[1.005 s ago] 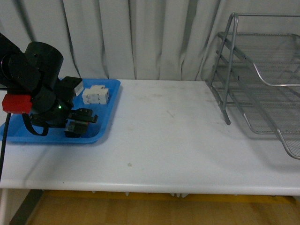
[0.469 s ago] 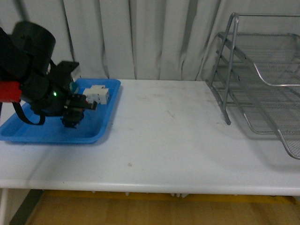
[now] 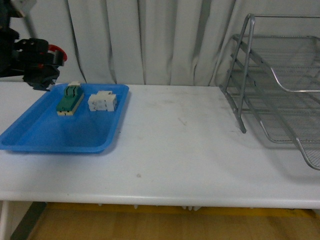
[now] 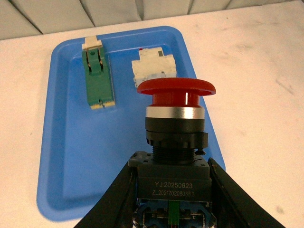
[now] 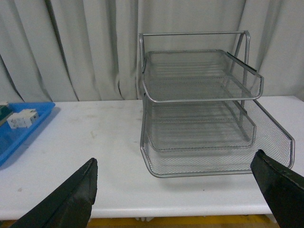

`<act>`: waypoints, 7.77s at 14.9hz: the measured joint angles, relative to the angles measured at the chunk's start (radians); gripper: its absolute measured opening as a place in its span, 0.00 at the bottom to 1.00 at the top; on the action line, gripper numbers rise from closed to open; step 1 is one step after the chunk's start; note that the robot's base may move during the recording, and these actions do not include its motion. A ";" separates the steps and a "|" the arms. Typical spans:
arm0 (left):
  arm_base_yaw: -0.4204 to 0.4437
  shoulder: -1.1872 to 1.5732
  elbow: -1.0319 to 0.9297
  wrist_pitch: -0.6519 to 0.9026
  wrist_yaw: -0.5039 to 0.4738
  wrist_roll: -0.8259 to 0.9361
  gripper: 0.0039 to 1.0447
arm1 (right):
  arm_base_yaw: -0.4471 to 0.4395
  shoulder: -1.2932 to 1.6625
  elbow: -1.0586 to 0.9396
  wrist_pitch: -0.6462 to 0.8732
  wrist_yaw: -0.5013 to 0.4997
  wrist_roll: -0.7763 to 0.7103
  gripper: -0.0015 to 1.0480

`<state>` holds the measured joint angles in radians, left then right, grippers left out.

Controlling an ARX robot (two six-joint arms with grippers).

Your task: Place button on rack with both arms

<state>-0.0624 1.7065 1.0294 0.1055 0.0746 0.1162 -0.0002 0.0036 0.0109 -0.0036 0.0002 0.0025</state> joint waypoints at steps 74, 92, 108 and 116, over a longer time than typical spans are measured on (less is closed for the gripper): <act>-0.127 -0.785 -0.778 0.577 -0.274 -0.113 0.01 | 0.000 0.000 0.000 0.000 0.000 0.000 0.94; 0.060 -1.345 -1.021 0.257 -0.075 -0.114 0.01 | 0.000 0.000 0.000 0.000 0.000 0.000 0.94; 0.060 -1.698 -1.020 -0.112 -0.074 -0.114 0.01 | 0.000 0.000 0.000 0.000 0.000 0.000 0.94; 0.060 -1.698 -1.020 -0.109 -0.075 -0.116 0.71 | 0.000 0.000 0.000 0.000 0.000 0.000 0.94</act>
<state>-0.0029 0.0090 0.0093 -0.0032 -0.0002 0.0006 -0.0002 0.0036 0.0109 -0.0032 0.0006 0.0025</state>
